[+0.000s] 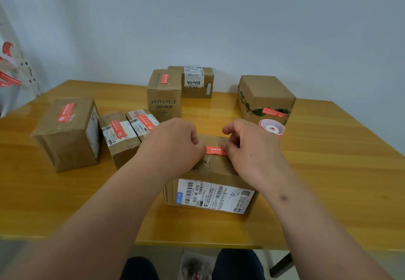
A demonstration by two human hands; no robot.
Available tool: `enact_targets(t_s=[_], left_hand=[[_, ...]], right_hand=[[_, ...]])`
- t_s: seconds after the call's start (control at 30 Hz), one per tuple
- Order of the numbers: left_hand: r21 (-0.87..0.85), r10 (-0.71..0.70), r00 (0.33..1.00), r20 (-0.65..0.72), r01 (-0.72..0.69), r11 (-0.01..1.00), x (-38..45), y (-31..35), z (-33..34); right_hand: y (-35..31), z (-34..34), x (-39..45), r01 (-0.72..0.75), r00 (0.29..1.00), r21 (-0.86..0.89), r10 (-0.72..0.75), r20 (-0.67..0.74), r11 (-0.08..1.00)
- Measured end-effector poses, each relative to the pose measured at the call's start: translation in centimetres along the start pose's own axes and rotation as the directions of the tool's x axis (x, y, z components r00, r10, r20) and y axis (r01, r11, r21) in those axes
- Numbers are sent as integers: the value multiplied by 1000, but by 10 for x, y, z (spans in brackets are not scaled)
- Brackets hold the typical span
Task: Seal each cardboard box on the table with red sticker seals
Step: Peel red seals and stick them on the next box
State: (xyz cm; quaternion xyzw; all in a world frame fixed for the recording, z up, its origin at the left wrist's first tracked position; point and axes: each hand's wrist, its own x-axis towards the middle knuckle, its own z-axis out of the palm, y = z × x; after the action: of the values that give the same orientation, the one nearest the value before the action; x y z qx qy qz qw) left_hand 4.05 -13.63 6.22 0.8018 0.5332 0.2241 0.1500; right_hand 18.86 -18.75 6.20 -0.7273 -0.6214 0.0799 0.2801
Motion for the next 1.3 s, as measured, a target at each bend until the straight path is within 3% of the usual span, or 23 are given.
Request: enact_targets(t_s=[0.2, 0.43, 0.53, 0.67, 0.87, 0.97, 1.13, 1.23, 1.3], left_hand=[[77, 27, 998, -50, -23, 997, 0, -4, 0], [-156, -14, 1000, -5, 13, 988, -2, -19, 2], [-73, 1, 999, -38, -4, 997, -1, -15, 4], [76, -35, 999, -4, 35, 996, 2, -5, 9], [-226, -101, 987, 128, 128, 966, 0, -9, 9], [-229, -104, 987, 123, 130, 965, -2, -8, 11], [-243, -140, 982, 128, 168, 955, -4, -6, 9], [-202, -153, 981, 120, 175, 964, -4, -2, 10], [-274, -165, 974, 154, 202, 940, -3, -3, 9]], right_hand=[[4, 0, 2, -26, 1000, -128, 24, -20, 991], [8, -10, 6, -134, 987, -4, 134, 88, 991], [8, -9, 4, -116, 990, 91, 109, 88, 989], [6, -3, 2, -109, 985, -13, 110, 131, 994], [14, -9, 5, -166, 960, 196, 112, 258, 967], [13, -4, 7, -136, 970, 124, 106, 218, 983], [17, -7, 9, -184, 959, 279, 110, 261, 942], [18, -3, 10, -149, 965, 204, 98, 242, 968], [20, -3, 11, -164, 963, 254, 98, 253, 953]])
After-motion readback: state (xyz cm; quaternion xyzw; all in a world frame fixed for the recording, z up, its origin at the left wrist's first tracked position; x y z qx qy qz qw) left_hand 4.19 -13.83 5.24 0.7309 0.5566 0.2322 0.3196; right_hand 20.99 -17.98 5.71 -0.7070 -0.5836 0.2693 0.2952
